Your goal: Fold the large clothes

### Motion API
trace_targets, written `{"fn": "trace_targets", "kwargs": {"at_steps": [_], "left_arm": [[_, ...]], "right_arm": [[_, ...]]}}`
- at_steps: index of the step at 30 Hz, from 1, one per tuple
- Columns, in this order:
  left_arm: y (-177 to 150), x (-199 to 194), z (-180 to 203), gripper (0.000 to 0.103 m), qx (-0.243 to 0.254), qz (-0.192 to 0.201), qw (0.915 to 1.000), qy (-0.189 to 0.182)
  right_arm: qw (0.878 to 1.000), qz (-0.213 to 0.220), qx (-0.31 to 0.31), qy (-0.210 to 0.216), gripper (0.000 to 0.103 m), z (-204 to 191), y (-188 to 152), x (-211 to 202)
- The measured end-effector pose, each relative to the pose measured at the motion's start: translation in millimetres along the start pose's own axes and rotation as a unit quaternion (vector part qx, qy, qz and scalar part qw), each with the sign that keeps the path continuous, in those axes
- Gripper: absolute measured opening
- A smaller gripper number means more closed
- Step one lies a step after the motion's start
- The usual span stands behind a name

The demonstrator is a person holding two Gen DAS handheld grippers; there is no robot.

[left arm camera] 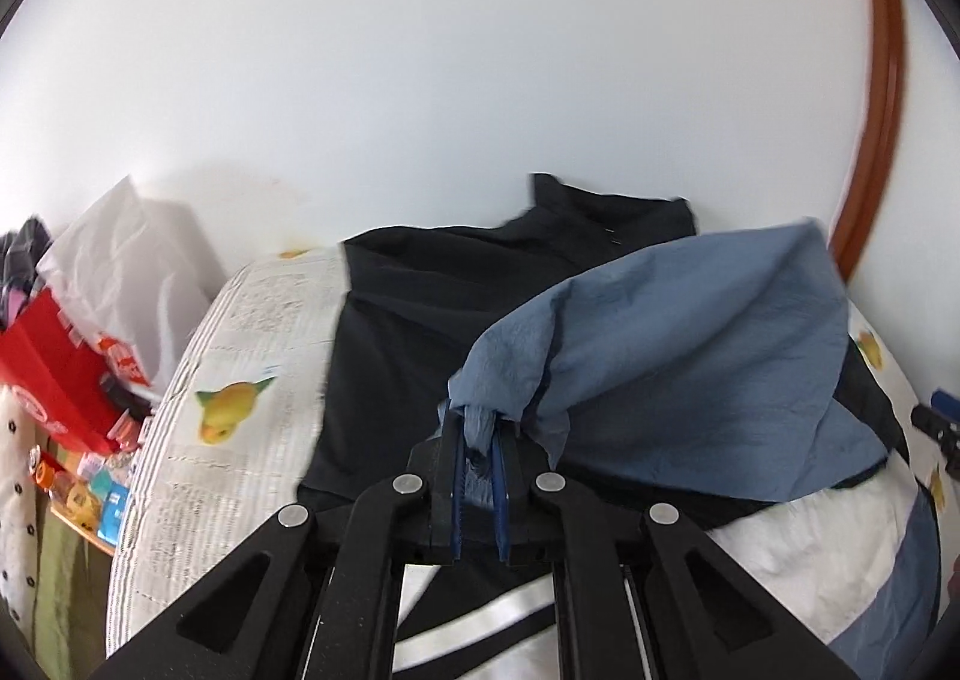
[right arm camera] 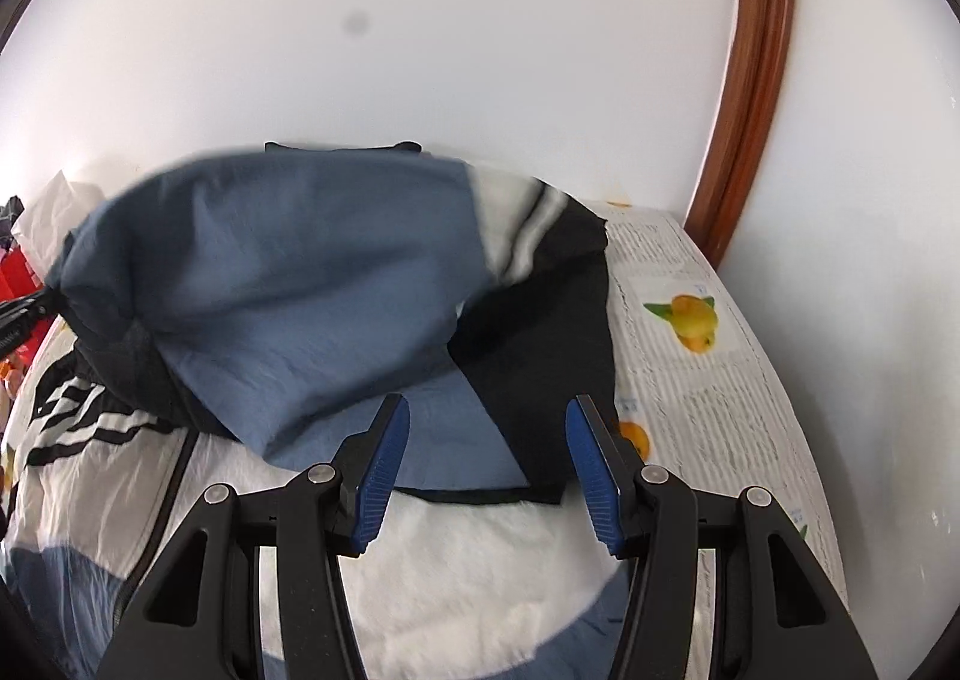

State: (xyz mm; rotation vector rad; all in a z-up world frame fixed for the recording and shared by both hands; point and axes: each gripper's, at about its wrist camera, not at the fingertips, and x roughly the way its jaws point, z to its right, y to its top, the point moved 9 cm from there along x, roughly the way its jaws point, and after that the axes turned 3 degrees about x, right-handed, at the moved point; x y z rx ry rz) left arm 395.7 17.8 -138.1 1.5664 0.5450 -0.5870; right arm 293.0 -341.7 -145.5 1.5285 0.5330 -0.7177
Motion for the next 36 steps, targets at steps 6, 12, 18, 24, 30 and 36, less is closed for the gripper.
{"fn": "trace_targets", "kwargs": {"at_steps": [6, 12, 18, 24, 30, 36], "left_arm": [[-8.9, 19.2, -41.3, 0.012, -0.047, -0.031, 0.9982, 0.019], [-17.8, 25.7, -51.7, 0.016, -0.043, -0.037, 0.9969, 0.055], [-15.1, 16.9, -63.8, 0.044, -0.065, -0.023, 0.9959, 0.058], [-25.1, 10.2, -61.2, 0.054, -0.066, -0.031, 0.9971, 0.02], [-43.1, 9.2, -49.1, 0.056, -0.05, -0.044, 0.9977, -0.012], [-54.9, 19.8, -35.6, 0.056, -0.016, -0.056, 0.9981, -0.019]], "right_arm": [[1.0, -0.014, 0.001, -0.002, 0.054, -9.8, 1.6, 18.7], [1.0, -0.025, -0.008, 0.002, 0.054, -16.7, -5.2, 30.6], [1.0, -0.03, -0.008, 0.003, 0.054, -20.5, -8.3, 37.5], [0.999, -0.033, -0.007, 0.005, 0.054, -25.3, -12.1, 40.2], [0.999, -0.037, -0.016, 0.011, 0.054, -35.4, -19.0, 40.9], [0.999, -0.046, -0.021, 0.014, 0.054, -44.4, -24.1, 47.3]]}}
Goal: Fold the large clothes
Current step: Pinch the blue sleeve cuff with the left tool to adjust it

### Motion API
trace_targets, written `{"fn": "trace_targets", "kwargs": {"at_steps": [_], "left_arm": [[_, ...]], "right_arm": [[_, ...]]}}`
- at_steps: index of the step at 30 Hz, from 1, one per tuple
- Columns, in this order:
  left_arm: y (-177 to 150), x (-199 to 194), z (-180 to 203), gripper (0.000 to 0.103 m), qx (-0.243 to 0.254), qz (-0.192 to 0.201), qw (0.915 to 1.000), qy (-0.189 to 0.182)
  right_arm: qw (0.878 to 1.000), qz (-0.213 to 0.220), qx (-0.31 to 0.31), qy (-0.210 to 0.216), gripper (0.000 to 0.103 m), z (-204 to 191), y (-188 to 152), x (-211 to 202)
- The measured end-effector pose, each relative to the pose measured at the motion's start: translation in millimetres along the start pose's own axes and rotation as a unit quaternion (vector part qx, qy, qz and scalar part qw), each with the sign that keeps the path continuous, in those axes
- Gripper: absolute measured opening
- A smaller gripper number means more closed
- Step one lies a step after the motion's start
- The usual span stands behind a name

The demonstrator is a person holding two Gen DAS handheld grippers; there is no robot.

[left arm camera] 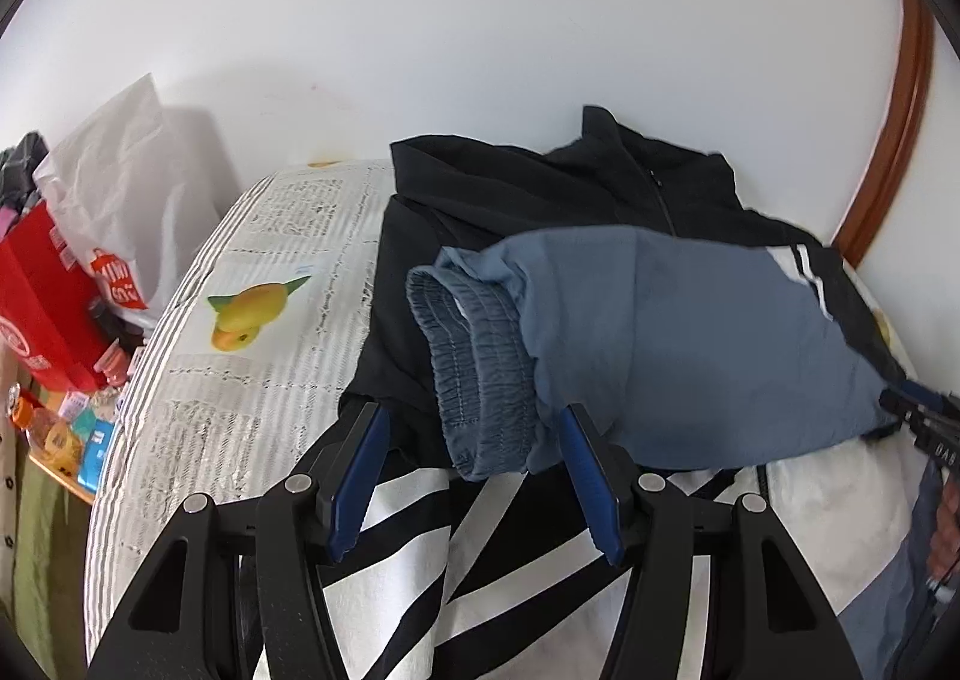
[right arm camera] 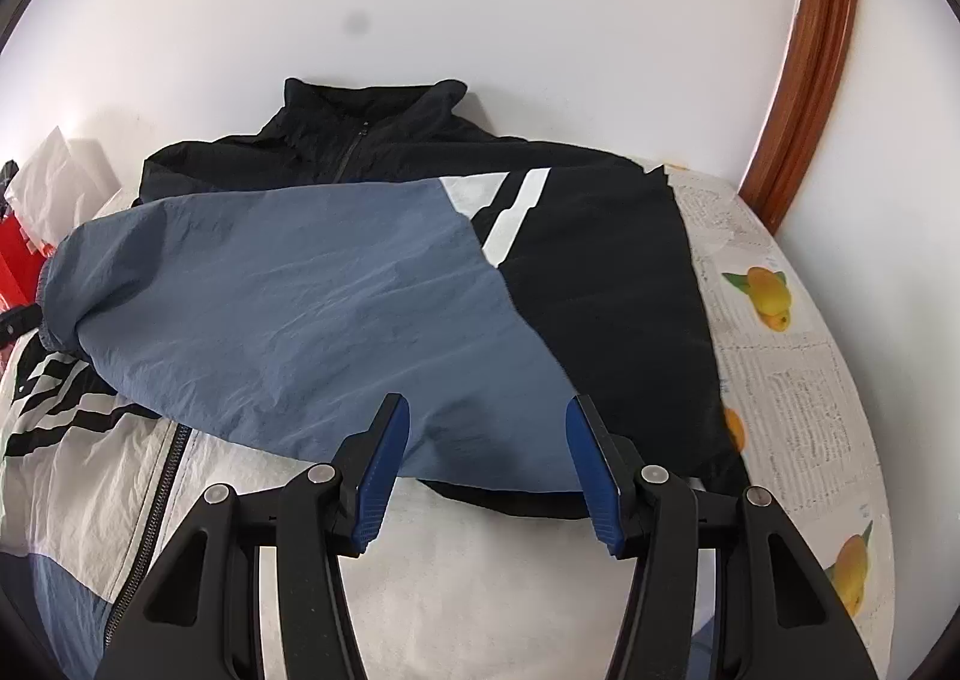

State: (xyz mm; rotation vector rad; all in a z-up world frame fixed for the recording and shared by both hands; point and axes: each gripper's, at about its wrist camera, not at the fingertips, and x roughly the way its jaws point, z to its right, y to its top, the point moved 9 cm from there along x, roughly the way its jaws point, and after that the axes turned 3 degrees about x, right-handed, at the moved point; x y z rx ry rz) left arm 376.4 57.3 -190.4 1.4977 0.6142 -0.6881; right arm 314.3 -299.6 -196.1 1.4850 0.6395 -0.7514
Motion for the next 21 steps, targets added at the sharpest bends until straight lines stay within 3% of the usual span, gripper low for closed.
{"fn": "trace_targets", "kwargs": {"at_steps": [3, 5, 6, 9, 14, 17, 21], "left_arm": [[-1.0, 7.9, 1.9, 0.056, 0.008, -0.005, 1.0, 0.003], [-1.1, 13.5, 3.8, 0.044, 0.009, -0.007, 0.9999, -0.005], [-0.7, 15.8, 5.3, 0.03, 0.01, -0.008, 0.9999, -0.009], [5.3, 16.4, 2.8, 0.005, 0.014, 0.005, 0.9998, 0.012], [20.4, 9.0, -23.7, 0.004, -0.017, 0.027, 0.9984, 0.047], [20.3, 15.7, -36.1, 0.004, -0.036, 0.016, 0.9982, 0.045], [14.2, 25.0, -37.2, 0.005, -0.041, -0.002, 0.998, 0.048]], "right_arm": [[1.0, -0.001, -0.002, 0.0, 0.054, -2.8, 0.1, 3.3], [1.0, 0.0, -0.002, -0.001, 0.054, -3.3, 1.2, 4.6], [1.0, 0.001, -0.002, -0.001, 0.054, -3.5, 2.2, 5.0], [1.0, 0.007, -0.001, -0.004, 0.054, -2.9, 6.8, 9.4], [0.999, -0.021, 0.001, -0.048, 0.053, 7.4, 0.6, 33.5], [0.998, -0.031, 0.01, -0.05, 0.053, 11.4, -3.2, 43.9], [0.996, -0.029, -0.004, -0.084, 0.053, 15.0, -3.3, 48.5]]}}
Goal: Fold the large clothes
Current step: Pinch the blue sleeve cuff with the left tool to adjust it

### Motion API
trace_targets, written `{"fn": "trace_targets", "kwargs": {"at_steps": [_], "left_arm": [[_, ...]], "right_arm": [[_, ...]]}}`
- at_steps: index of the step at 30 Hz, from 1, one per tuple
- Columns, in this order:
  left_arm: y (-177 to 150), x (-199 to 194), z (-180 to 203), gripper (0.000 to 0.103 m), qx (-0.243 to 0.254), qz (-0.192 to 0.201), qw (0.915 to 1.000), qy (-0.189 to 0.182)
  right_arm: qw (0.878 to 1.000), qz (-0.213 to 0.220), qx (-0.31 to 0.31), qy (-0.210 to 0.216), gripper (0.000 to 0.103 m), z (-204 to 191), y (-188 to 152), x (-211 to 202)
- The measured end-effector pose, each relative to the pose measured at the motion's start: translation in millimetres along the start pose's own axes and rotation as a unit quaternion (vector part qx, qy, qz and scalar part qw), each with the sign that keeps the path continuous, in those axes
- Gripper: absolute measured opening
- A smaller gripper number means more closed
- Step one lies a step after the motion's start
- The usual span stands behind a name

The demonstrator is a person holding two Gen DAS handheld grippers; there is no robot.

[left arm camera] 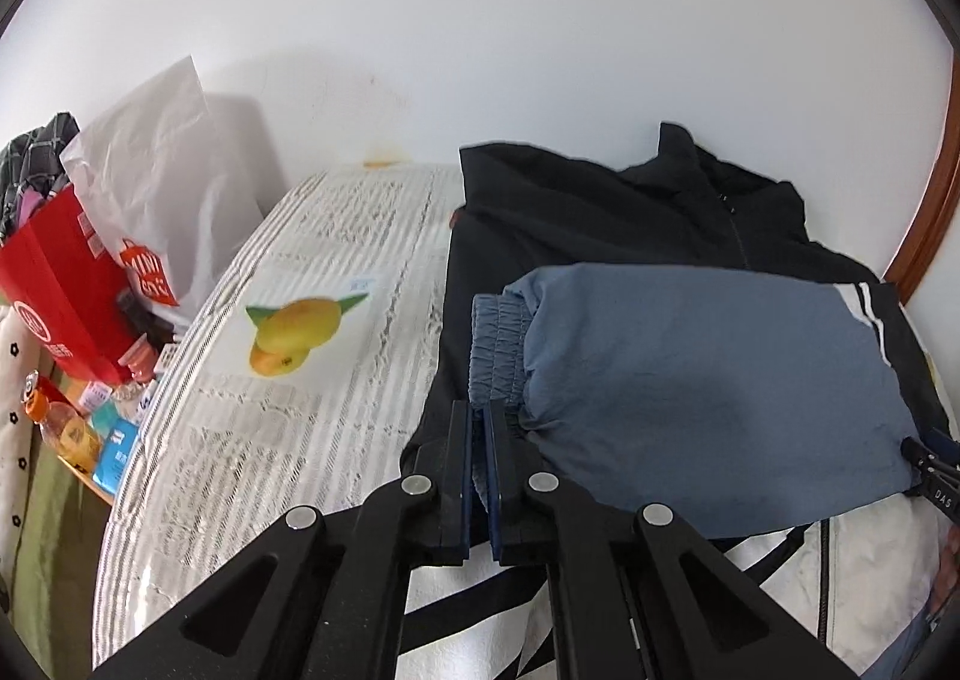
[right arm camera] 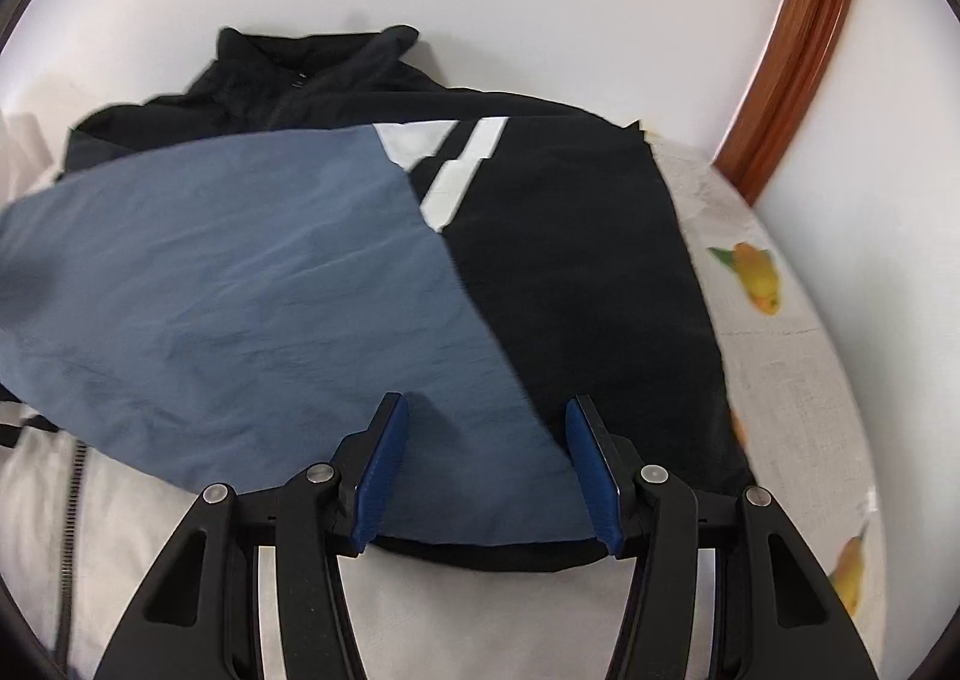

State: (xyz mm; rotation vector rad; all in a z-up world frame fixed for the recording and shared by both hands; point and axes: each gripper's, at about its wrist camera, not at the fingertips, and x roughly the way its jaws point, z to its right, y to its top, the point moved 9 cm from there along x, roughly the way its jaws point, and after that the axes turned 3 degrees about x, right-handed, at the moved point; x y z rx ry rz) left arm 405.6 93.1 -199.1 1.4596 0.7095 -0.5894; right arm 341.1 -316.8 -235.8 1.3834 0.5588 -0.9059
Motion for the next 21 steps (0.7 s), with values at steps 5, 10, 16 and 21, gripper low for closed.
{"fn": "trace_targets", "kwargs": {"at_steps": [5, 10, 16, 21], "left_arm": [[-1.6, -2.5, 1.7, 0.01, 0.0, -0.004, 1.0, -0.001], [-5.0, -11.1, 2.3, 0.013, 0.006, -0.002, 0.9999, 0.01], [-11.4, -36.3, 0.4, 0.013, 0.011, 0.003, 0.9997, 0.022], [-25.8, -65.3, -4.9, 0.013, 0.006, 0.001, 0.9998, 0.018]], "right_arm": [[1.0, 0.008, 0.003, 0.019, 0.054, 2.6, 0.6, -8.6], [0.999, 0.021, 0.015, 0.027, 0.054, 7.6, -3.1, -25.7], [0.999, 0.031, 0.03, 0.023, 0.054, 23.3, -14.1, -48.6], [0.997, 0.04, 0.057, 0.009, 0.054, 48.9, -27.7, -75.9]]}}
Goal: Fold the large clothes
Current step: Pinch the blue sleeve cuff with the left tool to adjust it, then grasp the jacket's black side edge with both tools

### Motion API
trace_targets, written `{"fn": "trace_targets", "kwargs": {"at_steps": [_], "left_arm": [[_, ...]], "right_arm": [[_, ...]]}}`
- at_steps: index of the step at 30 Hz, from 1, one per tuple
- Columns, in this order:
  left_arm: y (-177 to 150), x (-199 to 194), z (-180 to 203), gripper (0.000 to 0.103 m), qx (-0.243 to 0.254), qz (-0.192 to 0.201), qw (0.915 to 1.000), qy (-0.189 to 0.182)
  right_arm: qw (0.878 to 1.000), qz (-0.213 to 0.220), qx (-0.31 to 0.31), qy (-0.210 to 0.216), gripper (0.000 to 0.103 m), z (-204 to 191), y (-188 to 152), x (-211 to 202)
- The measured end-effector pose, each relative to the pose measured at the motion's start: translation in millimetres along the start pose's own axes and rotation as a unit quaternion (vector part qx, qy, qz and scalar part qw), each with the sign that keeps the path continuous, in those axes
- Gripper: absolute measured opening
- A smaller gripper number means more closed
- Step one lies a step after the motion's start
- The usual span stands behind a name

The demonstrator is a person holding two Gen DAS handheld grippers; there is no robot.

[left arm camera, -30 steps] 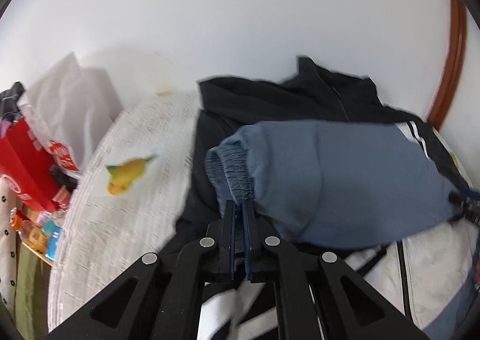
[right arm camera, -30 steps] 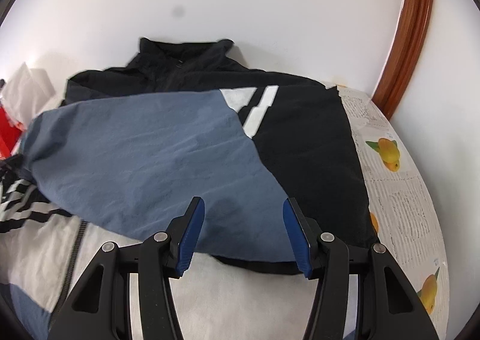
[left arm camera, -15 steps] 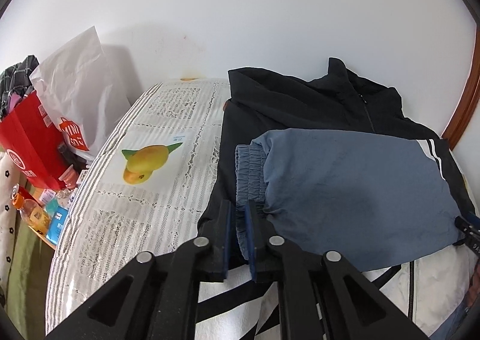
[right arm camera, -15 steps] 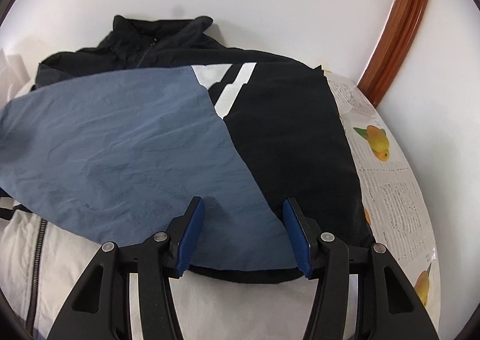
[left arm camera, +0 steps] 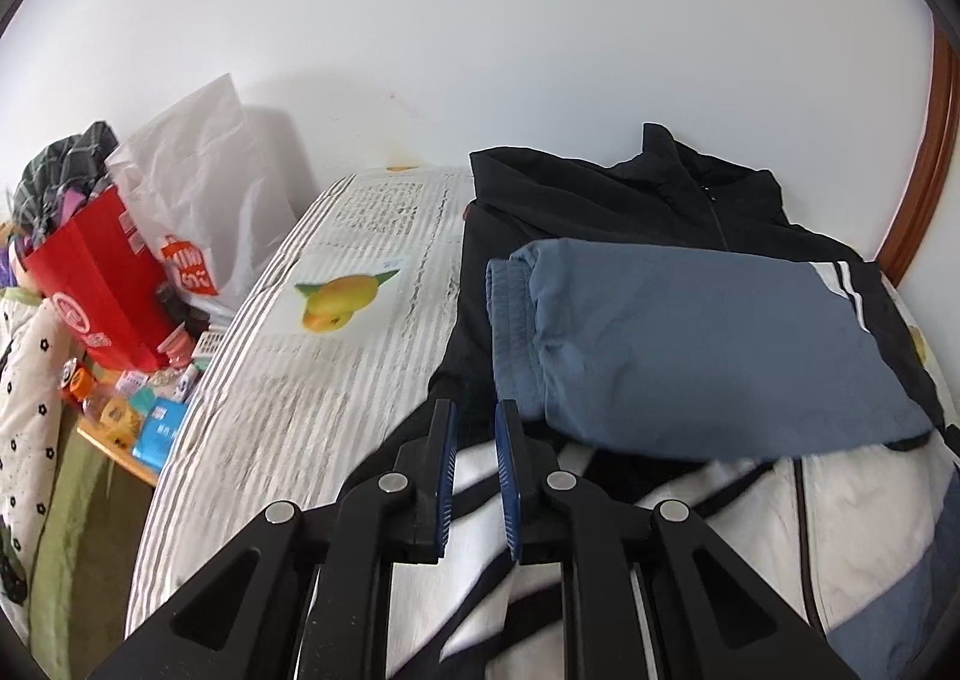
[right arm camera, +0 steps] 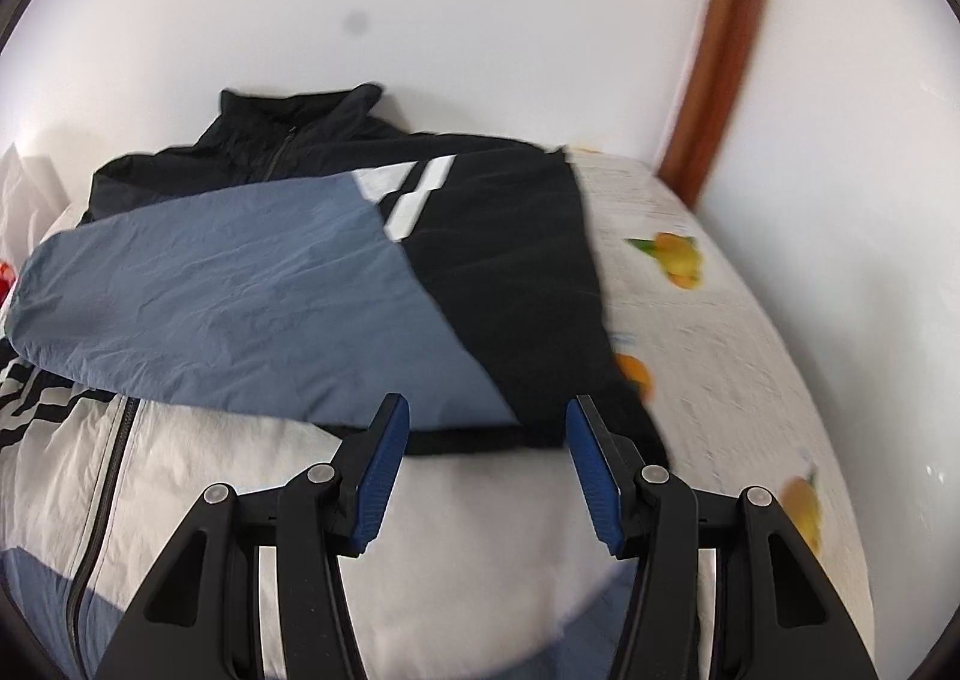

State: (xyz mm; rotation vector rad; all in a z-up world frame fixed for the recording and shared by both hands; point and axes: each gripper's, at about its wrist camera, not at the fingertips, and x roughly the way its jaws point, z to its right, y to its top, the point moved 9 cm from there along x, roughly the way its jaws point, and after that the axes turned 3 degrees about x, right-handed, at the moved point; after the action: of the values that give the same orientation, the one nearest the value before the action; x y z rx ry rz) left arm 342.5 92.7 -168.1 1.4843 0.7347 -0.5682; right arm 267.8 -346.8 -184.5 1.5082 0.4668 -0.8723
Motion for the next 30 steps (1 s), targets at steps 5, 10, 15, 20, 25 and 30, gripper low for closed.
{"fn": "trace_targets", "kwargs": {"at_steps": [5, 10, 15, 20, 25, 30], "left_arm": [[-28.5, -31.3, -7.6, 0.013, -0.015, -0.013, 0.9998, -0.01], [-61.6, -66.1, -17.1, 0.031, -0.016, -0.008, 0.9998, -0.003], [-96.8, -81.8, -29.4, 0.047, -0.026, -0.016, 0.9995, -0.003], [-130.0, -85.6, -41.8, 0.048, -0.035, -0.035, 0.9987, -0.01], [-153.7, -81.0, -53.9, 0.048, -0.043, -0.053, 0.9975, -0.018], [-165.4, -76.0, -53.2, 0.048, -0.035, -0.061, 0.9971, -0.029]], "right_arm": [[1.0, -0.016, 0.026, 0.0, 0.054, 31.4, -26.2, -26.7], [0.999, -0.028, 0.042, -0.011, 0.058, 60.8, -62.4, -47.1], [0.998, -0.039, 0.051, -0.017, 0.067, 82.8, -105.1, -60.7], [0.994, -0.063, 0.079, 0.027, 0.068, 89.5, -147.1, -67.6], [0.992, -0.076, 0.087, 0.047, 0.068, 77.2, -175.8, -69.3], [0.996, -0.058, 0.051, 0.043, 0.068, 53.6, -181.9, -74.4]]}}
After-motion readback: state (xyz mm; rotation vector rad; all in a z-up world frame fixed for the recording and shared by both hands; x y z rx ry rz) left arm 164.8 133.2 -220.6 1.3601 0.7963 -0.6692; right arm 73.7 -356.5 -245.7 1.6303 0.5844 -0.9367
